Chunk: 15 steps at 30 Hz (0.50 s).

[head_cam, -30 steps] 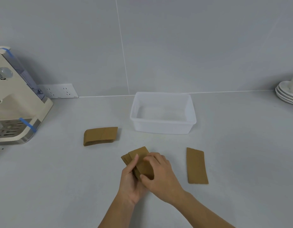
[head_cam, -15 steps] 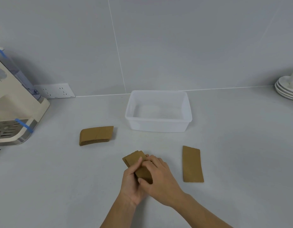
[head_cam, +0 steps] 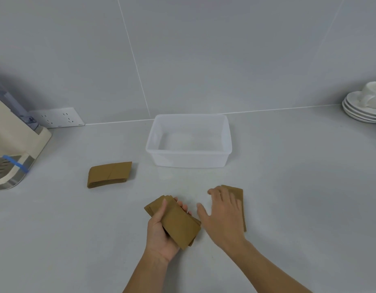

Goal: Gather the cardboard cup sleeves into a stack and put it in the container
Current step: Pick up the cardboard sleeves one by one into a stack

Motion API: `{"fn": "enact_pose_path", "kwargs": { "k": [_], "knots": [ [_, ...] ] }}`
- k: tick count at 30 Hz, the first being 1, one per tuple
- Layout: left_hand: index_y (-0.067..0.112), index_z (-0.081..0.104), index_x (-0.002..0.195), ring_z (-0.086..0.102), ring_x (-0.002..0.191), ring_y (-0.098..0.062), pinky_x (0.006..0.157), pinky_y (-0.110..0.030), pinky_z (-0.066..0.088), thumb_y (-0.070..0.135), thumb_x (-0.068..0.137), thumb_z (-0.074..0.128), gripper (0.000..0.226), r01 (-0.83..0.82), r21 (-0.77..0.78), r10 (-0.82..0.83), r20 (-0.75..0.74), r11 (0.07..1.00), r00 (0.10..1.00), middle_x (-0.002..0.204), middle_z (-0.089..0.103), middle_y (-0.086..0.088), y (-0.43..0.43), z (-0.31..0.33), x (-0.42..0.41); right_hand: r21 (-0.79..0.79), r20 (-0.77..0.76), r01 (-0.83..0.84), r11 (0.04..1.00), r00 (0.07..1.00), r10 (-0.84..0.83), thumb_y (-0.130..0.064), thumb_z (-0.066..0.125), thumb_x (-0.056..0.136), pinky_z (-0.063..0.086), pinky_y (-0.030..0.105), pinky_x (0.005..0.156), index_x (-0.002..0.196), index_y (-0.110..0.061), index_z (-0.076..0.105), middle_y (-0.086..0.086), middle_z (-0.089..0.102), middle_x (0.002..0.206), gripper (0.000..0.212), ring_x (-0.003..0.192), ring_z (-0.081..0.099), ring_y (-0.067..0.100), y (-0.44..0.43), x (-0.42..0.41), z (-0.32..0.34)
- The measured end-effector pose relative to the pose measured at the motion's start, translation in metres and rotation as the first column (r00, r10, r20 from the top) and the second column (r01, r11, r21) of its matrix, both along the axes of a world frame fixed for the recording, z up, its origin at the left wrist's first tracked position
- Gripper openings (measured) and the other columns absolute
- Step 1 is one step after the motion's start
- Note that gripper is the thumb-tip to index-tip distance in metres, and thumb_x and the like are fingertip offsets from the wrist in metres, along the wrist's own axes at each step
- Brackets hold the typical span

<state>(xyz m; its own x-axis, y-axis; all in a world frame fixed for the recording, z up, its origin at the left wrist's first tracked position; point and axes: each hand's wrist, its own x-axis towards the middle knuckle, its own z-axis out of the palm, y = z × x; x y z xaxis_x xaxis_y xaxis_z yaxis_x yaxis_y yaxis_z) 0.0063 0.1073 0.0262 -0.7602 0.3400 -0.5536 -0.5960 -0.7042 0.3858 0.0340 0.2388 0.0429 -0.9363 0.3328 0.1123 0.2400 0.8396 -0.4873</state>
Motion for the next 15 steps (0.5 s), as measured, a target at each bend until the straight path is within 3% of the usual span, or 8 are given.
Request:
{"fn": "enact_pose_path", "kwargs": {
  "k": [4,10,15],
  "knots": [
    [0.014,0.063,0.104,0.061,0.078,-0.022,0.085,-0.042,0.048,0.040,0.072,0.069,0.041,-0.037,-0.013,0.037,-0.015,0.999,0.999,0.087,0.065,-0.006,0.006,-0.004,0.000,0.164,0.125,0.084,0.983,0.987,-0.105,-0.050,0.060,0.073,0.047,0.042,0.076,0.105,-0.006,0.058,0.013,0.065,0.103,0.055,0.086,0.061,0.031,0.022,0.004,-0.011],
    [0.014,0.061,0.103,0.059,0.079,-0.021,0.089,-0.041,0.047,0.052,0.071,0.067,0.050,-0.083,0.011,0.083,-0.007,0.997,0.997,0.087,0.062,-0.005,0.020,-0.007,0.004,0.218,0.252,0.110,0.970,0.954,-0.165,-0.056,0.052,0.077,0.037,0.039,0.088,0.113,-0.007,0.049,0.014,0.043,0.137,0.060,0.105,0.050,0.030,0.035,0.016,-0.021],
    [0.014,0.060,0.106,0.059,0.079,-0.021,0.091,-0.041,0.046,0.054,0.073,0.065,0.053,-0.091,0.003,0.091,0.004,0.996,0.996,0.087,0.063,-0.005,0.027,-0.008,0.006,0.257,0.233,0.077,0.963,0.962,-0.140,-0.040,0.081,0.046,0.050,0.038,0.057,0.077,-0.004,0.059,0.020,0.067,0.097,0.051,0.067,0.061,0.031,0.034,0.018,-0.031]
  ]
}}
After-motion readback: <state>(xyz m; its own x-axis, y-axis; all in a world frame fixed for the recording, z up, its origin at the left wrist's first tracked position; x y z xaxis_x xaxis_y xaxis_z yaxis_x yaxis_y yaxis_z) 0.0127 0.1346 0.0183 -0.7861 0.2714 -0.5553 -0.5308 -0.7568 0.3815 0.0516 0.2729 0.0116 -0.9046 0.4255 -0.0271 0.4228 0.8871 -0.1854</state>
